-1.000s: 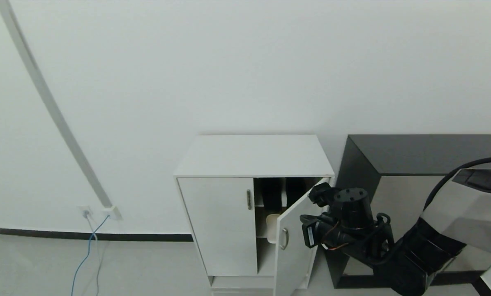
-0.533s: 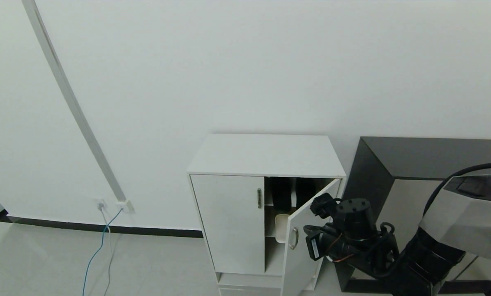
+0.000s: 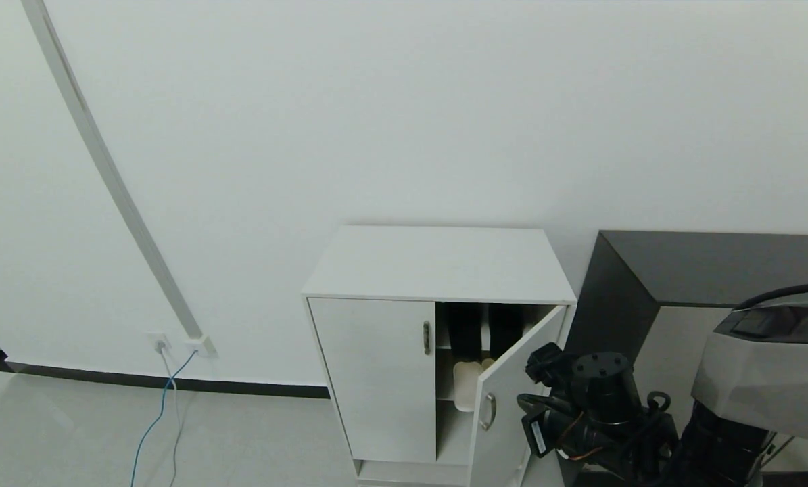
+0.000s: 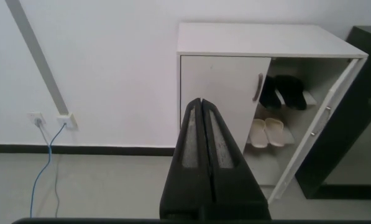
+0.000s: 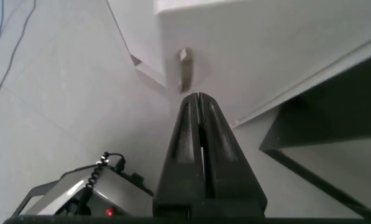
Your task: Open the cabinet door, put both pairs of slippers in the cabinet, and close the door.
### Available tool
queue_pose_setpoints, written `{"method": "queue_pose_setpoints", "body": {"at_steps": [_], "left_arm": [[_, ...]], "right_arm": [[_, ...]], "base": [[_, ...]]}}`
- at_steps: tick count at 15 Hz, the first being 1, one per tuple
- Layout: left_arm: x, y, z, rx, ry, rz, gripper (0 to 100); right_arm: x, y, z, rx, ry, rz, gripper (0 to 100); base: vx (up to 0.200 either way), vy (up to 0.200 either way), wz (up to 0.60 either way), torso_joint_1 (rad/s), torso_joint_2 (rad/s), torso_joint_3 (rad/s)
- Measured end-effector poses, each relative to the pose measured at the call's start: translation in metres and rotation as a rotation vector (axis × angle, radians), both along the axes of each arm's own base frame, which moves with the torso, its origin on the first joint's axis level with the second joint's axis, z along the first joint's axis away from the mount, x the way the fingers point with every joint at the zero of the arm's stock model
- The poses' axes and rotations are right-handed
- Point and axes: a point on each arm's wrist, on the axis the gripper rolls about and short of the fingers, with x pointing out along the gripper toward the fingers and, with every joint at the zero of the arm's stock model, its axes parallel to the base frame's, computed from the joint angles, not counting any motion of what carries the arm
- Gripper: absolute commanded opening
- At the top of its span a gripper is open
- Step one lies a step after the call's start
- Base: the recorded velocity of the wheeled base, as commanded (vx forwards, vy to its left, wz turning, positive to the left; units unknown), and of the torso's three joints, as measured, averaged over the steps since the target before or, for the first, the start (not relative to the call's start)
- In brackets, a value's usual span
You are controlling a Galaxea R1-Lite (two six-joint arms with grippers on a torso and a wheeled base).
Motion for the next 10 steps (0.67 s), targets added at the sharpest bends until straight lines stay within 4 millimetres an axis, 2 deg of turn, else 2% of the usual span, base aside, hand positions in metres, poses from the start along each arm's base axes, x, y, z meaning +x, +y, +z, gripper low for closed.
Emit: {"method": "queue_pose_setpoints", "body": {"at_steps": [4,10], "left_arm": [[0.000,0.000,0.000,0.000,-0.001,0.000,0],[0.000,0.000,0.000,-0.001,-0.001,0.002,0]], "right_arm": [[0.010,0.007,-0.012,0.008,-0.010,0.000,0],[0.049,0.029,-0.031,0.044,-0.056,-0.015,0]], "base": [[0.000,0.000,0.00,0.000,0.00,0.000],[0.000,0.000,0.00,0.000,0.00,0.000]]}}
